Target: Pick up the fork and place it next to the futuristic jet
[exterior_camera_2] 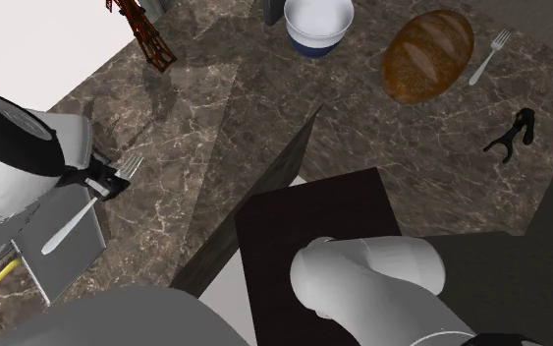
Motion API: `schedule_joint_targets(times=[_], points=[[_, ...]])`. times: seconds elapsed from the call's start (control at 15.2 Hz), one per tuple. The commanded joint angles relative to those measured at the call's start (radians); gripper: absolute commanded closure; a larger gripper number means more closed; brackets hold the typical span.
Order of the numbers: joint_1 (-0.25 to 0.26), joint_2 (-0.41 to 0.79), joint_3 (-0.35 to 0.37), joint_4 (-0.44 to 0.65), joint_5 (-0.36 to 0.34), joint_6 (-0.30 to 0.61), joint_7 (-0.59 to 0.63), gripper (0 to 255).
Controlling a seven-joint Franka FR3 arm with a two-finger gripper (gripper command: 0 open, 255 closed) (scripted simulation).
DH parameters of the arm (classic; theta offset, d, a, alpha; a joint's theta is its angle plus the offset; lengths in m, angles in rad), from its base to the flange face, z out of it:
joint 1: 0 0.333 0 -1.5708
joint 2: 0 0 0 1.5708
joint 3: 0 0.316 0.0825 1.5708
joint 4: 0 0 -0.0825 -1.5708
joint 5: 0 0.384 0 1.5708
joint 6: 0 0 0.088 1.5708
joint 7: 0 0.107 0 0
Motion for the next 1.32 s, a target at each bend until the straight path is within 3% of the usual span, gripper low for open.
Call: schedule_joint_targets(times=[0.0,0.73,1.25], points=[[-0.01,0.015,0.028,-0.002,-0.003,0.02,0.018,255],[-0.042,0.06,0.113,-0.11,-0.006,0.174,0.037,255],[-0.099,0.119,0.208,-0.175,-0.032,0.294,0.068,255]])
